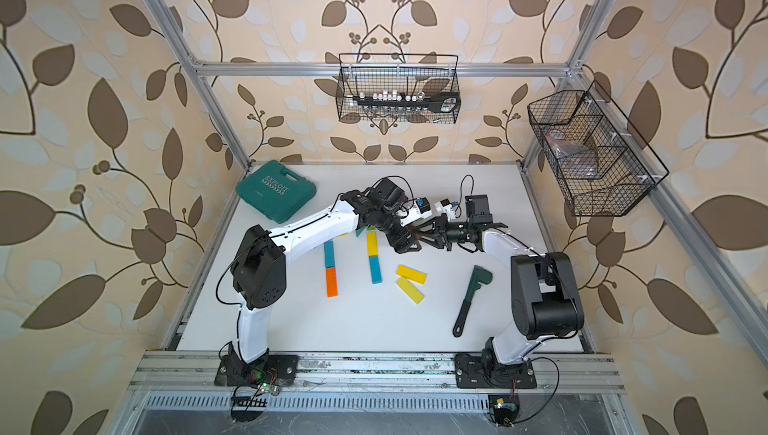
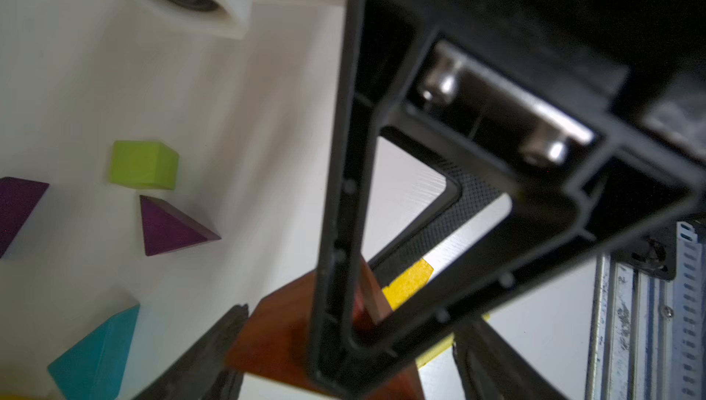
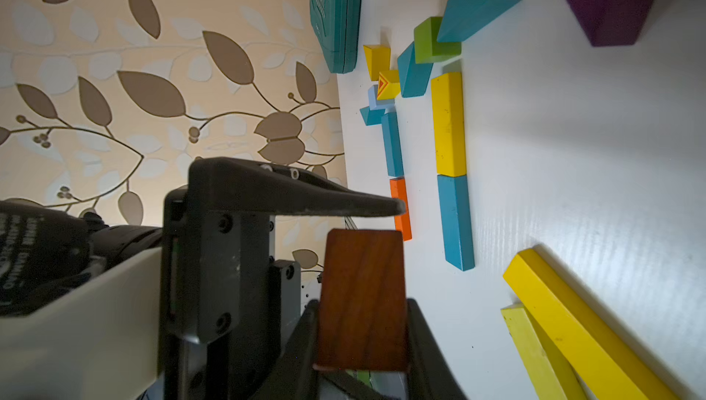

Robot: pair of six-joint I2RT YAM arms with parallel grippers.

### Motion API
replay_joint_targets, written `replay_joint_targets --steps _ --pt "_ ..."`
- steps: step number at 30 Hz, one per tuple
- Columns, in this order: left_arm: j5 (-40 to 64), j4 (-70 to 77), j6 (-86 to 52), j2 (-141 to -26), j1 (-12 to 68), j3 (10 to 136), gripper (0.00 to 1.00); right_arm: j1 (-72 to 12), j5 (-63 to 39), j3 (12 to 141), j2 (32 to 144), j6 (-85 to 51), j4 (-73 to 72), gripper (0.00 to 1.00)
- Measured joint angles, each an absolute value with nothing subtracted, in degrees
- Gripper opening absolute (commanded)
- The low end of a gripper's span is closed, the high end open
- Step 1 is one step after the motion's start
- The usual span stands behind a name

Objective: Assemble a small pinwheel with building blocks
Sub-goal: Pick up the building block from the center of the board.

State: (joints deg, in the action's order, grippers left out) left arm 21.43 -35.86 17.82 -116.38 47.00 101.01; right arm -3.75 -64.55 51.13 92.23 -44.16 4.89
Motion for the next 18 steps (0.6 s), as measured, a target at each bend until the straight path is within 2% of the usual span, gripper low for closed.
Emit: replay_joint_targets --steps 9,13,16,18 --pt "22.7 -36.1 20.0 -117.0 47.0 102.2 0.69 -3.7 -65.7 51.0 92.2 -44.4 5.1 0.1" --pt "22.7 -36.9 21.0 -117.5 46.9 103.2 0.53 -3.7 -66.3 51.0 92.2 -44.3 5.5 0.13" --pt "22.8 -37.8 21.0 -118.0 46.9 104.1 0.48 -3.6 -66.2 51.0 92.2 -44.3 6.2 0.16" --pt "22.9 -38.1 21.1 -118.1 47.0 104.2 0.42 -3.6 -66.2 51.0 92.3 -44.2 6.6 0.21"
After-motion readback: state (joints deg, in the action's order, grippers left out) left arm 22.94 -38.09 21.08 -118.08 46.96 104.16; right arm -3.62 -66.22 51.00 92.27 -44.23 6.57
